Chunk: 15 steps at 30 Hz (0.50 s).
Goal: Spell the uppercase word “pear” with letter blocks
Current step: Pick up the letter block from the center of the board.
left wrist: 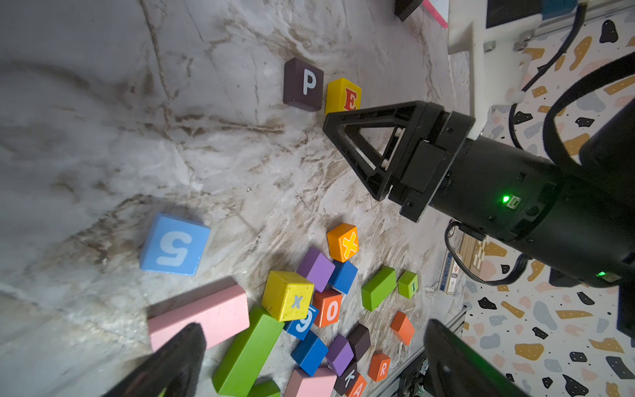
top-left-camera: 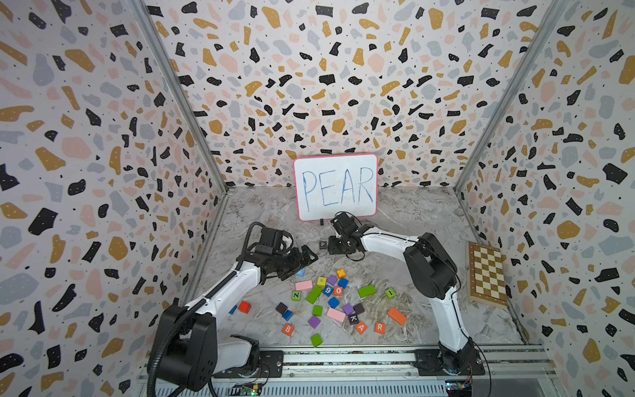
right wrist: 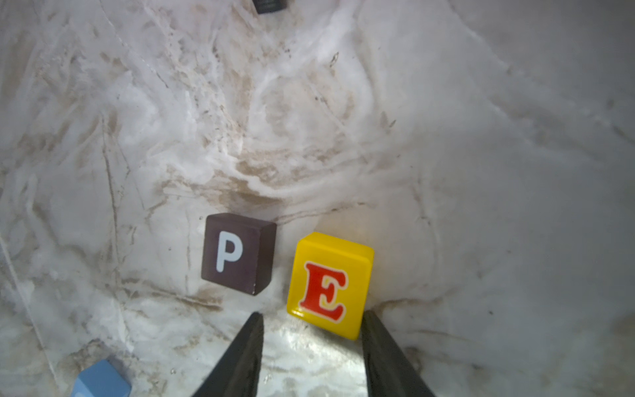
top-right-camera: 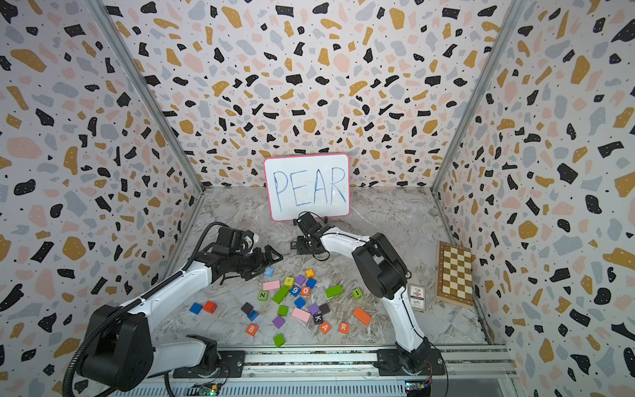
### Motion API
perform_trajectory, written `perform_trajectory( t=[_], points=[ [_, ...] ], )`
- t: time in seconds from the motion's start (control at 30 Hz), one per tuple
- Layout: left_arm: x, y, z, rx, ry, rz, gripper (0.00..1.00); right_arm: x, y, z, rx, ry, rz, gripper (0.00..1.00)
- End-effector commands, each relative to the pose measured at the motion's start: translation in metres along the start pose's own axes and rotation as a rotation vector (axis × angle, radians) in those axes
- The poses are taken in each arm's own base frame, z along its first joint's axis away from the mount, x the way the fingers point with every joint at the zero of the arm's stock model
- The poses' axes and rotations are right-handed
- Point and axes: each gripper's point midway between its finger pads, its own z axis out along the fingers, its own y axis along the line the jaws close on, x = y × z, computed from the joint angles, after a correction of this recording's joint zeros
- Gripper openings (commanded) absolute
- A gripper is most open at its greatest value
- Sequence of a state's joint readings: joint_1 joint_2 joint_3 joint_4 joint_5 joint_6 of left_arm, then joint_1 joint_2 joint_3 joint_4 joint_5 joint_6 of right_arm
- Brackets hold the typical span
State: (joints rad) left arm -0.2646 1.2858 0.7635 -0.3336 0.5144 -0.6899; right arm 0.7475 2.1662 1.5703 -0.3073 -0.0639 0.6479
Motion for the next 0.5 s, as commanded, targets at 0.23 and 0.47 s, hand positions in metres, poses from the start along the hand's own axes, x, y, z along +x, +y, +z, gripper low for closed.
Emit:
perform_trajectory(
  t=[0.23, 0.47],
  points=[
    [0.003, -0.004, -0.003, 0.018, -0.013, 0.012, 0.99, -0.004, 0.007, -0.030, -0.011, -0.020, 0.001, 0.49],
    [0.016, -0.008, -0.008, 0.003, -0.019, 0.032, 0.99, 0.004, 0.009, -0.051, -0.017, -0.034, -0.027, 0.50]
  ],
)
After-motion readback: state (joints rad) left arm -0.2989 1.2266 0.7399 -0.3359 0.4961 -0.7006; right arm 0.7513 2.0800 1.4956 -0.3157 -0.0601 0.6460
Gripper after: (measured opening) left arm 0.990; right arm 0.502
